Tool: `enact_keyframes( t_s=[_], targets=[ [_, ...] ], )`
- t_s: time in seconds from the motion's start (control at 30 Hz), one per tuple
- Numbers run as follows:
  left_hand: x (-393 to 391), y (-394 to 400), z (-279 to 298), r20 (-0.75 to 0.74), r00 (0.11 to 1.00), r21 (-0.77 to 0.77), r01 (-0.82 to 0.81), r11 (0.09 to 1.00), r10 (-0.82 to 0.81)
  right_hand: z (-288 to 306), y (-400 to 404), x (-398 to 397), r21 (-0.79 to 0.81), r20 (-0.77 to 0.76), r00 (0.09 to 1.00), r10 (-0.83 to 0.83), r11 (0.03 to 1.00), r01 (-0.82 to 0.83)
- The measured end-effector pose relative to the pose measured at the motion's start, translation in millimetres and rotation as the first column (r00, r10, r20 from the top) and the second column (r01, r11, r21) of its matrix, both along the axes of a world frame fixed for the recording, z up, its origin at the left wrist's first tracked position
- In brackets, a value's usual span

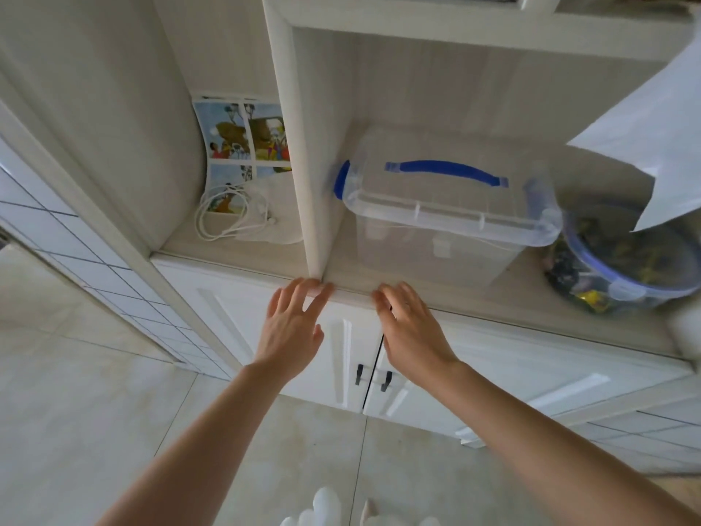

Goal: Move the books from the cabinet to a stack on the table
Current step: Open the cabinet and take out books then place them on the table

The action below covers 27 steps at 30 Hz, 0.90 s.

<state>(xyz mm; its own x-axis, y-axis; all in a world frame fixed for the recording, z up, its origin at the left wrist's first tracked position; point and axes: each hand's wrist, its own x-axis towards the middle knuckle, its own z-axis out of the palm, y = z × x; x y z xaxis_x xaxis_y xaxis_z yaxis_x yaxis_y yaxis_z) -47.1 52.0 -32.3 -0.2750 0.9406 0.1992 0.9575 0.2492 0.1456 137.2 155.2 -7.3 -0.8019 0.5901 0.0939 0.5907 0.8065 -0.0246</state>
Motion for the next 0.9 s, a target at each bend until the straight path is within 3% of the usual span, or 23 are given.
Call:
enact_keyframes(
  t_s=[0.23, 0.4, 0.63, 0.73, 0.9],
  targets=[
    [6.7, -6.9, -5.6, 0.063, 0.997, -0.038, -0.044, 0.998, 0.046, 1.5, -1.9, 0.0, -0.020, 0.042, 0.999, 0.010, 1.000, -0.009],
    [11.5, -17.0, -9.5, 0.118, 0.992, 0.082, -0.057, 0.995, 0.047, -1.5, -10.2, 11.3, -0.162, -0.101, 0.993, 0.064, 0.984, -0.080],
    [21.6, -43.2, -7.3, 0.140, 0.988, 0.179, -0.097, 0.979, 0.072, 6.6, -52.3, 16.7, -0.590, -0.214, 0.967, -0.137, 0.807, -0.016],
    [24.8, -59.6, -2.8, 0.177, 0.979, 0.178, -0.130, 0.975, 0.098, 4.8, -72.2, 10.6, -0.668, -0.247, 0.939, -0.240, 0.744, 0.014],
    [26.5, -86.9, 5.7, 0.319, 0.932, 0.166, -0.231, 0.959, 0.169, 4.9, -110.8, 1.5, -0.773, -0.157, 0.937, -0.310, 0.629, 0.078]
  ],
)
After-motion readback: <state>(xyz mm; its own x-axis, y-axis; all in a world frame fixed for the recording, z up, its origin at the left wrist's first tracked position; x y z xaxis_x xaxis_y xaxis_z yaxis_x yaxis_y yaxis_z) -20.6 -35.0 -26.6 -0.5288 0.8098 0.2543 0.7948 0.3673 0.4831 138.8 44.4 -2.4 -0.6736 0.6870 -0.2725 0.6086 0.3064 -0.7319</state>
